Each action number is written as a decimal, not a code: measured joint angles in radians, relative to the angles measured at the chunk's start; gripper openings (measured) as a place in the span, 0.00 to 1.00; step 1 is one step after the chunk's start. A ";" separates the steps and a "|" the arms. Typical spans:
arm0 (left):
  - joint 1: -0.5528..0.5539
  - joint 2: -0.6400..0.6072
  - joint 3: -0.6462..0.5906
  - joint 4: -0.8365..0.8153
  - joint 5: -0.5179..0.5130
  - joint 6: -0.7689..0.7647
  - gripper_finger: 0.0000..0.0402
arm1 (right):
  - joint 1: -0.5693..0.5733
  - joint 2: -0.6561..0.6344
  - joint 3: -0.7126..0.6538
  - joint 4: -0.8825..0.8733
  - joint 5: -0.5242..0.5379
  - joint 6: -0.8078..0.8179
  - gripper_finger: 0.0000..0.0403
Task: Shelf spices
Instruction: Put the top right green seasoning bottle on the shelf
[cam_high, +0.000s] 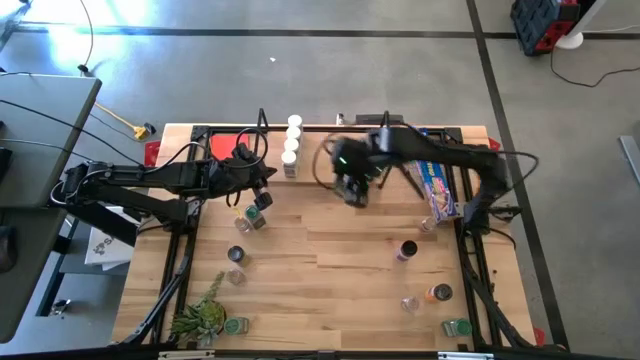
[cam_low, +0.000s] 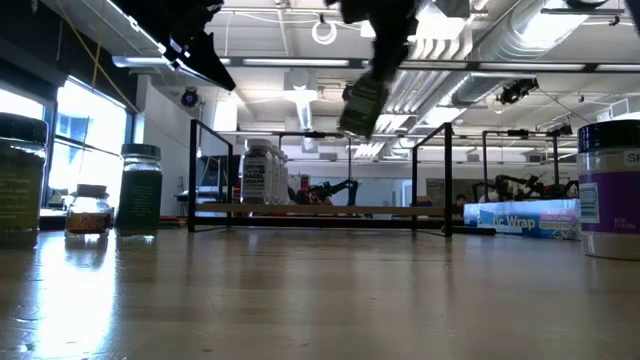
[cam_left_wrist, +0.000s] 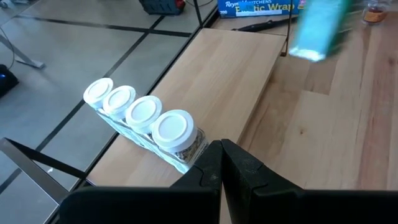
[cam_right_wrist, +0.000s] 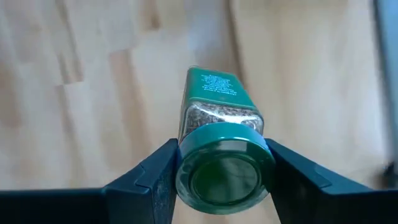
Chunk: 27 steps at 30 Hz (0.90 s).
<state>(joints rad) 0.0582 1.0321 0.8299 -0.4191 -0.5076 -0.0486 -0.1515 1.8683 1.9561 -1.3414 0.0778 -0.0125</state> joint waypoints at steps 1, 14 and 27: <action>0.000 0.000 0.000 0.000 0.000 0.000 0.00 | -0.024 0.049 0.071 -0.011 -0.001 -0.075 0.47; 0.000 0.000 0.001 -0.002 0.040 -0.029 0.00 | -0.324 0.394 0.299 0.011 -0.065 -0.559 0.47; 0.000 0.000 0.001 0.006 0.053 -0.037 0.00 | -0.342 0.406 0.322 0.095 -0.070 -0.593 0.67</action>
<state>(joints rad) 0.0578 1.0321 0.8310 -0.4130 -0.4545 -0.0856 -0.4931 2.2746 2.2784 -1.2461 0.0078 -0.6055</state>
